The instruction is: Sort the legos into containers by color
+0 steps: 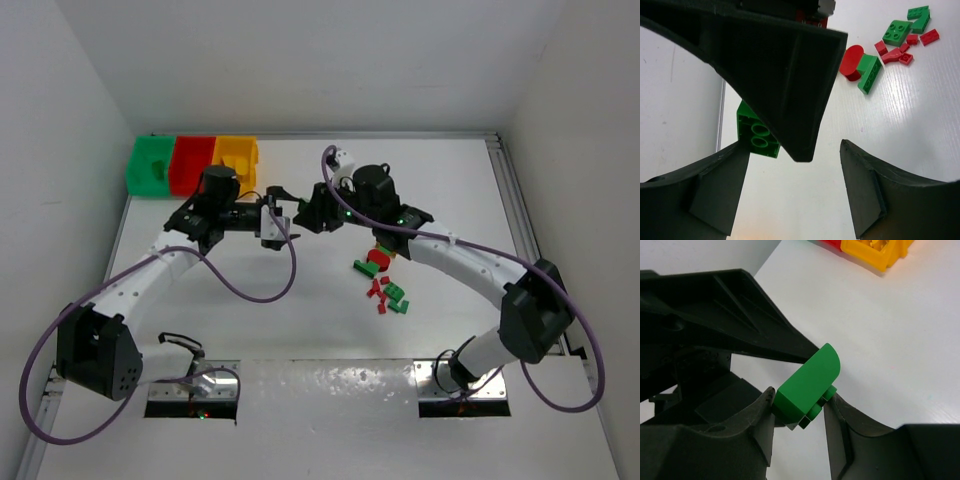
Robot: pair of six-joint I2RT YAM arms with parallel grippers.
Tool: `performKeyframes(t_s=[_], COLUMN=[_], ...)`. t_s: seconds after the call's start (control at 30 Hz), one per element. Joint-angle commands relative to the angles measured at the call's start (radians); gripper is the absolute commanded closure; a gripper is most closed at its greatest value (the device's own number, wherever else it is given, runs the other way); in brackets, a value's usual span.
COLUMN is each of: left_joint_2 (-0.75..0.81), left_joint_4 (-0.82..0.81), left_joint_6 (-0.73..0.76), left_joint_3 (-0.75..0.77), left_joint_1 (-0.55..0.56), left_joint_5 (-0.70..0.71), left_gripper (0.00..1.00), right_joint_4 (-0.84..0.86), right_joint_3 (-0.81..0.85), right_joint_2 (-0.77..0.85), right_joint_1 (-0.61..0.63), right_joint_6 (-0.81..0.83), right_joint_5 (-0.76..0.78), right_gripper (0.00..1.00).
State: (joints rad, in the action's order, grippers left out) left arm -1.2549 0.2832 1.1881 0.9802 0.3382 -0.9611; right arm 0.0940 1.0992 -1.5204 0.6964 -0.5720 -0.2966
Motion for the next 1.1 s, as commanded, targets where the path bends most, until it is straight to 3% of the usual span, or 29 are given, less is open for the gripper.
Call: performKeyframes(t_s=[0.0, 0.3, 0.43, 0.53, 0.63, 0.73, 0.83, 1.07], left_joint_2=[0.028, 0.031, 0.031, 0.031, 0.028, 0.028, 0.028, -0.024], left_joint_4=[-0.032, -0.03, -0.024, 0.068, 0.239, 0.244, 0.217, 0.254], left_joint_6=[0.063, 0.061, 0.016, 0.086, 0.197, 0.183, 0.136, 0.154], left_joint_3=[0.02, 0.008, 0.023, 0.049, 0.061, 0.057, 0.058, 0.045], left_joint_1=[0.012, 0.012, 0.012, 0.012, 0.012, 0.012, 0.012, 0.022], left_joint_5=[0.008, 0.025, 0.022, -0.037, -0.096, -0.084, -0.077, -0.198], left_gripper=[0.29, 0.29, 0.29, 0.29, 0.3, 0.33, 0.43, 0.41], right_joint_4=[-0.043, -0.05, 0.007, 0.021, -0.052, -0.157, -0.212, -0.229], right_joint_3=[-0.016, -0.044, -0.12, -0.159, -0.128, -0.082, -0.064, -0.004], right_joint_2=[0.06, 0.068, 0.1, 0.133, 0.137, 0.123, 0.106, 0.062], right_joint_1=[0.023, 0.022, 0.022, 0.018, 0.014, 0.005, 0.005, 0.003], right_joint_6=[0.09, 0.172, 0.285, 0.404, 0.509, 0.579, 0.662, 0.729], right_joint_5=[0.008, -0.001, -0.084, -0.113, -0.162, -0.197, -0.233, -0.265], right_gripper=[1.0, 1.0, 1.0, 1.0, 1.0, 1.0, 1.0, 1.0])
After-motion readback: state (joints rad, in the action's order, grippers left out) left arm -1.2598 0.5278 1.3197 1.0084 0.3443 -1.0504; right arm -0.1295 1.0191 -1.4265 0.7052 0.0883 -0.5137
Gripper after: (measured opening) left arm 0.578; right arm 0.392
